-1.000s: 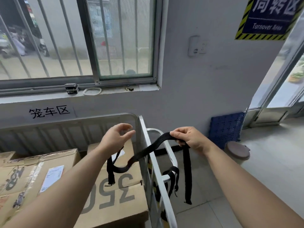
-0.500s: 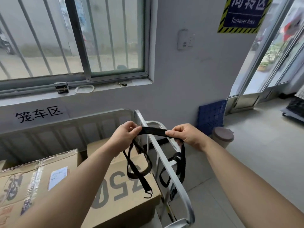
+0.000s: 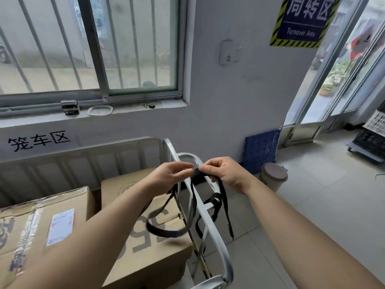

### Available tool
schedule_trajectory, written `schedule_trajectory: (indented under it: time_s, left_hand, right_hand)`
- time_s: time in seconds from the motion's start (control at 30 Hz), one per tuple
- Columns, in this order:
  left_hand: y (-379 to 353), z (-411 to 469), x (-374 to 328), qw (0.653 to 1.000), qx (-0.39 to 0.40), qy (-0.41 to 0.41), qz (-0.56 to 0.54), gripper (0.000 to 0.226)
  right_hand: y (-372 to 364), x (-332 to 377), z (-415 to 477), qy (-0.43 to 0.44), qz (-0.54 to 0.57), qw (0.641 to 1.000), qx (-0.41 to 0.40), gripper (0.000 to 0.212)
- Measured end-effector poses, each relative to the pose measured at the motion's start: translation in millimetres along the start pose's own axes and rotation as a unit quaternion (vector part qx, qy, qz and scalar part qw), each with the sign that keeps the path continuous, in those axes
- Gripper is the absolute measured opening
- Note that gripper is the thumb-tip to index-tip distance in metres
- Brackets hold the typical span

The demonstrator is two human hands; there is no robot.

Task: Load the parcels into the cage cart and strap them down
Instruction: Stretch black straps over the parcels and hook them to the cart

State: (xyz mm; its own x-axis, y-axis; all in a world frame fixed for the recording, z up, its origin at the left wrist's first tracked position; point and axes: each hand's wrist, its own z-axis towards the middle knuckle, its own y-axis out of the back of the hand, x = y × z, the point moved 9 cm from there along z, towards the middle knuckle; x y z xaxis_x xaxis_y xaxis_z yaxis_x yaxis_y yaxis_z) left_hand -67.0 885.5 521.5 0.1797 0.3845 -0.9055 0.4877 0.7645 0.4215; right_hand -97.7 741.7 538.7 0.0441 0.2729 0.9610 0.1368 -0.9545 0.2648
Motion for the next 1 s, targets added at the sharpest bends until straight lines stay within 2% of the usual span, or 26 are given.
schedule_trajectory:
  time_s: [0.07, 0.17, 0.33, 0.5, 0.6, 0.73, 0.83, 0.9, 1.0]
  left_hand:
    - [-9.0, -2.2, 0.7, 0.999, 0.016, 0.021, -0.02, 0.023]
    - [-0.2, -7.2, 12.4, 0.998, -0.017, 0.048, 0.023, 0.033]
    - [44.6, -17.2, 37.4, 0.982, -0.167, 0.065, 0.066, 0.033]
    - [92.2, -36.4, 69.3, 0.954, -0.288, 0.086, 0.019, 0.037]
    - [118.4, -46.0, 79.1, 0.935, -0.343, 0.092, 0.008, 0.042]
    - [147.9, -50.1, 84.6, 0.924, -0.365, 0.103, 0.054, 0.043]
    - [171.4, -54.5, 94.0, 0.924, -0.358, 0.112, 0.071, 0.044]
    - [189.1, -60.8, 103.1, 0.924, -0.353, 0.121, 0.078, 0.047]
    - [211.5, -71.8, 112.2, 0.93, -0.337, 0.123, 0.077, 0.054]
  right_hand:
    - [-0.1, 1.0, 1.5, 0.002, 0.0, 1.0, 0.0, 0.015]
    - [10.6, -13.5, -3.9, -0.018, -0.036, 0.999, 0.014, 0.022]
    - [46.2, -46.7, -16.2, -0.05, -0.076, 0.996, -0.009, 0.023]
    - [61.4, -74.8, -27.5, -0.083, -0.089, 0.993, -0.009, 0.02]
    - [74.4, -85.7, -30.2, -0.11, -0.17, 0.979, -0.037, 0.011]
    - [79.3, -89.6, -21.4, -0.14, -0.356, 0.92, -0.08, 0.01]
    - [67.5, -85.8, -10.5, -0.15, -0.404, 0.896, -0.11, 0.008]
    - [53.2, -83.9, -3.9, -0.158, -0.389, 0.9, -0.12, 0.007]
    - [21.2, -79.0, 3.5, -0.16, -0.289, 0.933, -0.145, 0.016]
